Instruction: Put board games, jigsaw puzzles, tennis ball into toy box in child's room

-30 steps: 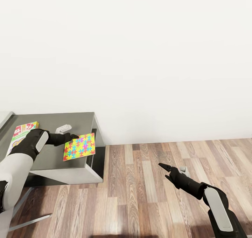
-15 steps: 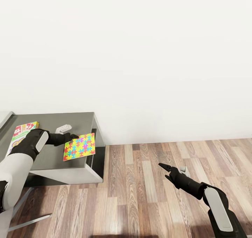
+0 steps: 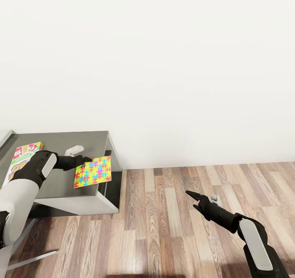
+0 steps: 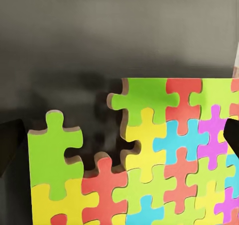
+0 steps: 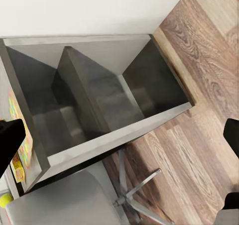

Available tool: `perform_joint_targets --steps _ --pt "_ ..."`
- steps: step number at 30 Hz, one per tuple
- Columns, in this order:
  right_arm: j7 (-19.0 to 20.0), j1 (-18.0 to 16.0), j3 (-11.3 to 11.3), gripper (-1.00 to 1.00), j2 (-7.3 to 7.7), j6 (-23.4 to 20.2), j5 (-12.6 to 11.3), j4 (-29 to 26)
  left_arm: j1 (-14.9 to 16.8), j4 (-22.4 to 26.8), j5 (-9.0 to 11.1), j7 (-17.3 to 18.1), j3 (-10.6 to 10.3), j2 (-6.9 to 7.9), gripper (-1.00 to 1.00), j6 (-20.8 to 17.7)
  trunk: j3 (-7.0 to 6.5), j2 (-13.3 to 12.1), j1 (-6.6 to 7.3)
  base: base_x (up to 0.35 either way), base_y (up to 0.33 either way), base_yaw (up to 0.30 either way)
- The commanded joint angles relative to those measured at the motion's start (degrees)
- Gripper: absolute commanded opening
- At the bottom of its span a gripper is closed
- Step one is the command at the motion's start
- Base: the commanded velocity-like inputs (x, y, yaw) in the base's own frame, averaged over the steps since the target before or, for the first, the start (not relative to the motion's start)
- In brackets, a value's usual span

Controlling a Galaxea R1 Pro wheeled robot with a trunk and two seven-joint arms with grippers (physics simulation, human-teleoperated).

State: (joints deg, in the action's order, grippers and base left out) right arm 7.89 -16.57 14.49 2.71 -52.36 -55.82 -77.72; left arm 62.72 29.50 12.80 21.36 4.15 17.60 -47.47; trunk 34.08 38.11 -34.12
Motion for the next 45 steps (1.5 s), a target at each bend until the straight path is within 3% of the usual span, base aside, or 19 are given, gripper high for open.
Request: perform_joint_targets --steps 1,31,45 --pt "0.54 -0.04 0.1 1.0 0.0 -0.29 0.51 0.0 0.03 0.03 -0.06 0.17 0.25 -0.02 1.0 -0.36 0.05 0.05 -0.01 0.0 0.0 0.0" --pt "0.55 -0.04 0.1 1.0 -0.01 -0.29 0.53 -0.03 0.03 0.79 -0.23 -0.05 0.38 0.36 1.0 2.04 0.05 0.05 -0.01 0.0 0.0 0.0" --pt "0.55 -0.04 0.1 1.0 -0.02 -0.29 0.54 -0.04 0.03 1.55 -0.14 0.09 4.44 1.84 1.0 2.64 0.05 0.05 -0.01 0.0 0.0 0.0"
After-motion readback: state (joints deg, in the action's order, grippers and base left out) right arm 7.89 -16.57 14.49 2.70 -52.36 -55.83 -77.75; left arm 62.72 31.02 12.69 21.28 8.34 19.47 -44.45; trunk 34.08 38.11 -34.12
